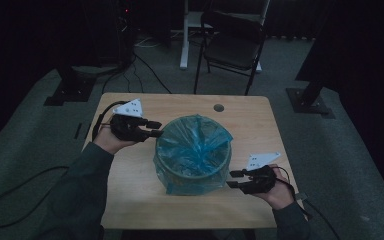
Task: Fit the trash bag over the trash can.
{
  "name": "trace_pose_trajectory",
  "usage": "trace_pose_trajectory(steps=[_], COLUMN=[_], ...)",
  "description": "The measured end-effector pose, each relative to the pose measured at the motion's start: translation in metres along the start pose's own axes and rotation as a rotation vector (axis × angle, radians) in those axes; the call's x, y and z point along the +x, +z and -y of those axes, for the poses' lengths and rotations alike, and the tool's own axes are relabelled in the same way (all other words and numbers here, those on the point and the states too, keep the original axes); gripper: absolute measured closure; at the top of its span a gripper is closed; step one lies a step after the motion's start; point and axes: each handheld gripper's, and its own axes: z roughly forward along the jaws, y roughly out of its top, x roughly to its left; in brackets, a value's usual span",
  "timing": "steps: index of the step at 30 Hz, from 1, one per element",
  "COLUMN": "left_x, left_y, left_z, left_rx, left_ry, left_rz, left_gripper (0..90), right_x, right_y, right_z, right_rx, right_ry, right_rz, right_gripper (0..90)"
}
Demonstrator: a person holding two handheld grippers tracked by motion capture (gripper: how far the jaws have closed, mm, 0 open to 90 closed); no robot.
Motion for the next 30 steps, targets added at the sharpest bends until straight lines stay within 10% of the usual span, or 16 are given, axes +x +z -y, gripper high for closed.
trace_pose_trajectory(steps=[30], left_x=[-0.004], left_y=[0.036], left_z=[-0.032], left_rx=[0.079], left_ry=[0.082], left_rz=[0.052], left_gripper=[66.2], right_x=[0.000], right_y=[0.000], right_z=[0.005], right_rx=[0.001], right_ry=[0.010], right_rz=[-0.002], right_gripper=[59.2])
